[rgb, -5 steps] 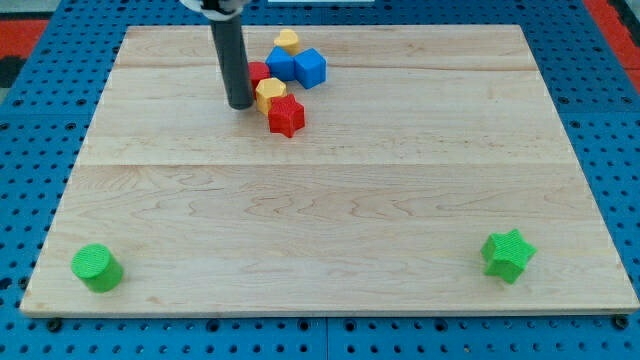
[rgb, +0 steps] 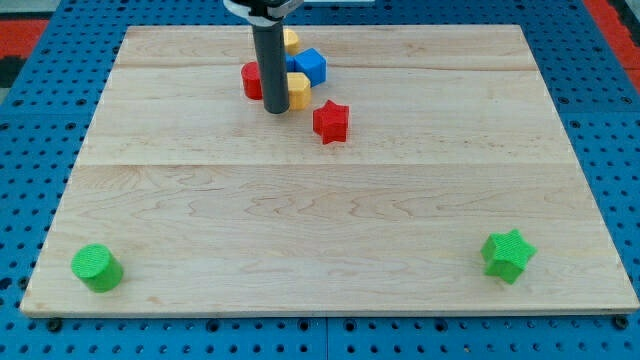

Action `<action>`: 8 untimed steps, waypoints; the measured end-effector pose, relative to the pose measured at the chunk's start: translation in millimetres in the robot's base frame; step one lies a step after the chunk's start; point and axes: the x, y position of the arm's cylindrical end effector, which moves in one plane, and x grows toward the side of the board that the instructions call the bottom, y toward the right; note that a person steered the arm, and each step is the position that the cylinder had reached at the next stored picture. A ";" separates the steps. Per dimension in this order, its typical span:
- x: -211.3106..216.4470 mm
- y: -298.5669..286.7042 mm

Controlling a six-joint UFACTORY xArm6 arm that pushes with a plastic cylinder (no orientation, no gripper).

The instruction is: Place the red circle below the yellow hexagon

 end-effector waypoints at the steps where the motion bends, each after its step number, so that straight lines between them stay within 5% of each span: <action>1: -13.9 0.0; 2: -14.5 -20.8; 4: -39.2 -165.2; 6: -68.0 -11.5; 8: -17.3 -15.8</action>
